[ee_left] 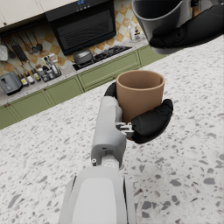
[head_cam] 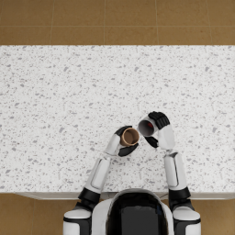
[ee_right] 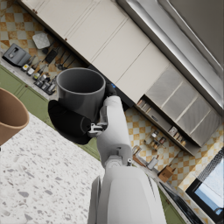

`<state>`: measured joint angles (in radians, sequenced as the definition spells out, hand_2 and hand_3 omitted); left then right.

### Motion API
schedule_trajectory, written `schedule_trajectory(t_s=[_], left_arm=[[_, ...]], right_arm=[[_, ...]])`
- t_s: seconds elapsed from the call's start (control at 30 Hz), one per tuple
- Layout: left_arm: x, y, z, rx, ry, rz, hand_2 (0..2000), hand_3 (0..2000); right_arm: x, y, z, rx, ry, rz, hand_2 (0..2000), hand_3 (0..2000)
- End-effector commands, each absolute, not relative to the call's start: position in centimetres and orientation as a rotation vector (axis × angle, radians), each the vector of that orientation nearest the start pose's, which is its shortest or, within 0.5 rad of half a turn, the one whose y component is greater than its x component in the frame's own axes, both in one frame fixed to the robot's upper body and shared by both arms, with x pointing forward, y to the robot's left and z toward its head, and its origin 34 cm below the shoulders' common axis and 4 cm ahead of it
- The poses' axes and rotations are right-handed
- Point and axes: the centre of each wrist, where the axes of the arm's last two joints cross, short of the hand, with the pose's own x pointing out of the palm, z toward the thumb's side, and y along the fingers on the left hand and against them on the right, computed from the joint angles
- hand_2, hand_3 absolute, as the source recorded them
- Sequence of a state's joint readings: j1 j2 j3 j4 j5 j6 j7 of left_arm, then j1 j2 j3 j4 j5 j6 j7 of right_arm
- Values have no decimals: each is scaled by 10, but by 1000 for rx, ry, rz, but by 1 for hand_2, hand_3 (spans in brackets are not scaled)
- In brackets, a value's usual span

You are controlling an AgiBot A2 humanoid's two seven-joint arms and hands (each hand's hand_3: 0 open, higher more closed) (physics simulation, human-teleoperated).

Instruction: Pick up two cups and pour the berry on the right into the cup on the left

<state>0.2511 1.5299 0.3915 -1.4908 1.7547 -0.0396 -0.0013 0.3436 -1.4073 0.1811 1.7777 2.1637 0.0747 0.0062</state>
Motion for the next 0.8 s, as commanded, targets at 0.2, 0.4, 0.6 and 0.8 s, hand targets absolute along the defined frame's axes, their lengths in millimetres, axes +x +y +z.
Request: schedule_trajectory(t_s=[0.2, 0.4, 0.6, 0.8], left_arm=[[263, 89, 135, 396, 82, -1961, 2000, 1280], [260, 89, 130, 383, 100, -1974, 2000, 1280], [264, 88, 136, 391, 79, -1973, 2000, 1280], [262, 89, 130, 374, 99, -1977, 2000, 1280]], right_arm=[[263, -163, 257, -1231, 223, 1382, 2000, 1280], [254, -155, 261, -1385, 328, 1278, 2000, 1280], [250, -156, 265, -1500, 450, 1134, 2000, 1280], [245, -155, 269, -1610, 563, 986, 2000, 1280]])
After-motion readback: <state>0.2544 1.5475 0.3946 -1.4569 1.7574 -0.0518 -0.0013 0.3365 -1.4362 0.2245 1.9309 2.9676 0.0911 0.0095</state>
